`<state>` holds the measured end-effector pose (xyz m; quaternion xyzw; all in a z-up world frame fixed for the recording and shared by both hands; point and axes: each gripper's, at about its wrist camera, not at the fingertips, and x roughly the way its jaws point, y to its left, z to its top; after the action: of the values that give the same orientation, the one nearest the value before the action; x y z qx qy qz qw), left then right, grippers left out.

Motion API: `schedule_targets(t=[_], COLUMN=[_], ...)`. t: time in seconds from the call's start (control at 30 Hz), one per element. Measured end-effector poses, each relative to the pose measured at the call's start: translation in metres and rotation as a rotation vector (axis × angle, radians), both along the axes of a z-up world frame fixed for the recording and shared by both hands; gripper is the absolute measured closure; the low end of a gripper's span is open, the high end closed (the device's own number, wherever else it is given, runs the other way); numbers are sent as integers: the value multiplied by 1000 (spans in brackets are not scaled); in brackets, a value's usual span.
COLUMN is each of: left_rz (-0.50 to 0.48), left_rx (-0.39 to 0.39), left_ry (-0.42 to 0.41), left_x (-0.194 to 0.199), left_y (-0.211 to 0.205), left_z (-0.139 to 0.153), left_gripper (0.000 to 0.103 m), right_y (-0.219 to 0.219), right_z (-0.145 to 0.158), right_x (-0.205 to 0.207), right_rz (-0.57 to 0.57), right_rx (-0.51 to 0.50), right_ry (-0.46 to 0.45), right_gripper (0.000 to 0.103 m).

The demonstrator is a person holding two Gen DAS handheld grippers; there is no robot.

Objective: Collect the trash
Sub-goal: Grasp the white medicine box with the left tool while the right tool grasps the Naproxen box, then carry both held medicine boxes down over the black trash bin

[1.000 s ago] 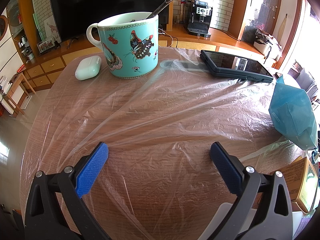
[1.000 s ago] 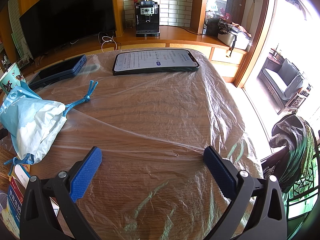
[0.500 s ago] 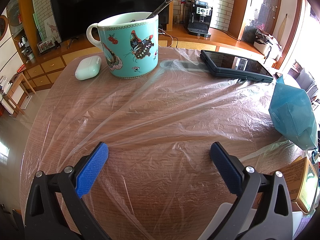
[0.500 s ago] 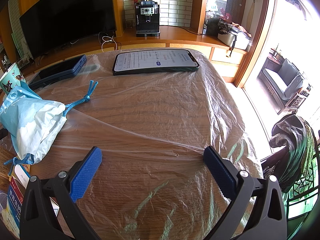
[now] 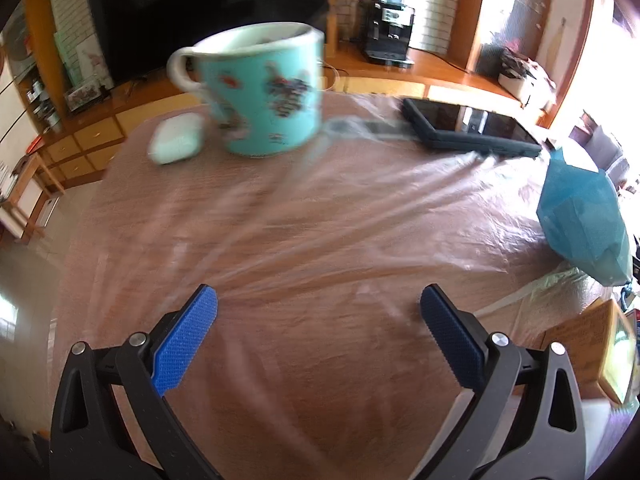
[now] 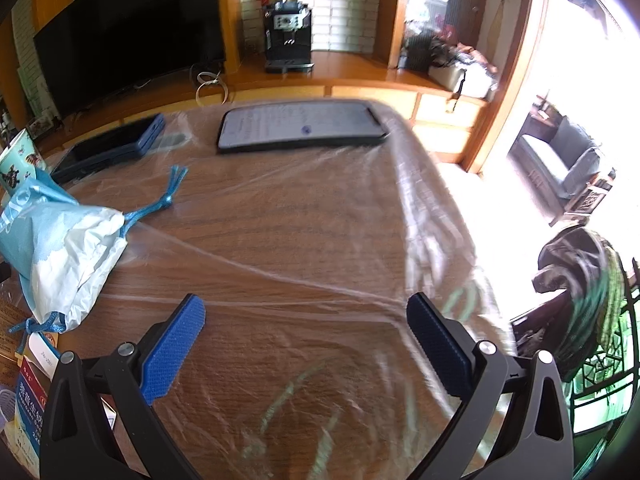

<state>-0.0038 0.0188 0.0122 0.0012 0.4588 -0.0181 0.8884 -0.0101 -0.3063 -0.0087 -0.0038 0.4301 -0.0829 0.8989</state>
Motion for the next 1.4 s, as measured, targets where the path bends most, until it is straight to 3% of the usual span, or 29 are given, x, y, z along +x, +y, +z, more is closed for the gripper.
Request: schedule_targets(t=[0.1,0.27,0.37,0.43,0.6,0.77,0.87,0.93,1.03,1.2,1.23,1.3,1.4], left_rz=[-81,-312,-459,-555,-671,-731,-743,-737,-737,-738,-738,-730,-708], left_rx=[-20,-35,-61,-61,-2,21,37,4,-61,-77,-80,-83,-105], left_ry=[-97,-205,-201,-193,-140,-92,-68,-45,-18,18,21,19,11], left_x=[-35,-97,-127,-151,-170,-165,-156,-152,-149,-147,-148,-151,-153], left_y=[7,-2,-13,-22,-47,-59,-62,-60,-56,-57,-56,-55,-52], left_z=[29,63,74,70,48,28,19,14,12,7,7,7,11], left_gripper=[1,1,1,1,1,1,1,2,16,39,39,42,46], right_y=[4,37,67,88,115,110,102,96,93,97,97,98,94], right_z=[23,46,44,36,12,-5,-8,-9,-11,-18,-18,-17,-15], right_x=[-22,-60,-69,-68,-58,-48,-45,-43,-43,-40,-42,-41,-42], right_rz=[48,156,207,223,256,222,197,185,202,221,225,228,229], right_rx=[4,181,253,241,228,241,194,173,162,118,110,103,139], right_ry=[-62,-49,-23,13,107,158,159,163,155,164,152,141,126], right_gripper=[4,4,4,4,14,21,27,28,31,35,37,57,57])
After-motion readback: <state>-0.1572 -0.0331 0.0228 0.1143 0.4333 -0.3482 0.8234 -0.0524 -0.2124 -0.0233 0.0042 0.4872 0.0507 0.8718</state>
